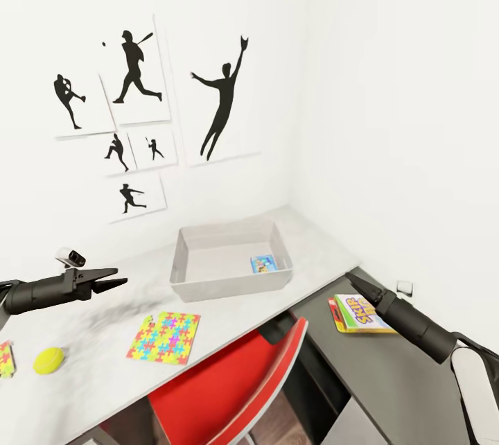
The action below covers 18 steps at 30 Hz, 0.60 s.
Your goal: Put all the toys in the child's room - the three board games (two on the bed and one on the table), the two jigsaw puzzles on the table, and the tennis ball on the table - inside the toy box on the table in the child's room.
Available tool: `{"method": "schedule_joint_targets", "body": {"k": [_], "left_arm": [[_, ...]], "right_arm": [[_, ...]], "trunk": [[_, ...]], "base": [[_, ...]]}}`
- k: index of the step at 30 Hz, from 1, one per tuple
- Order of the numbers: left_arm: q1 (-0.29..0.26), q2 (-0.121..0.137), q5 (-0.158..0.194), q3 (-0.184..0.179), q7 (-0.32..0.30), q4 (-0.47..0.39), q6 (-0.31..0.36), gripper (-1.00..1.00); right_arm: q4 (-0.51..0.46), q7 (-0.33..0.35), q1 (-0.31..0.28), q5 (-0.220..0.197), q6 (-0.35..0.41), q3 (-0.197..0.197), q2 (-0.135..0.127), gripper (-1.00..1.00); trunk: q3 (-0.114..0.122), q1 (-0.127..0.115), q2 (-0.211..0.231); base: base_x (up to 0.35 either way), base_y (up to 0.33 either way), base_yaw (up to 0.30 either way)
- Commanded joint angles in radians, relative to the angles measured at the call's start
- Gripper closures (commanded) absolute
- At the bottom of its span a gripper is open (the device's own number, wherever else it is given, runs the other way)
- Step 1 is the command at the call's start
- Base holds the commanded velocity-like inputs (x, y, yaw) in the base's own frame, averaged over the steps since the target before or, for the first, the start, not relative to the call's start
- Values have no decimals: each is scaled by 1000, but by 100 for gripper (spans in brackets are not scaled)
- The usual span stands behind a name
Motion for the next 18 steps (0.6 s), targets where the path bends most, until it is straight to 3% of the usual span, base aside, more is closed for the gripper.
{"method": "schedule_joint_targets", "body": {"k": [1, 18], "left_arm": [[-1, 0, 0, 0, -4, 0, 11, -100], [-1, 0, 2, 1, -4, -2, 11, -100]], "right_arm": [[0, 3, -1, -1, 5, 0, 1, -100], [1, 4, -1, -3, 5, 4, 2, -100]], "trunk": [[-1, 1, -2], [3, 1, -2]], "base": [[-57, 6, -101], [-276, 100, -14]]}}
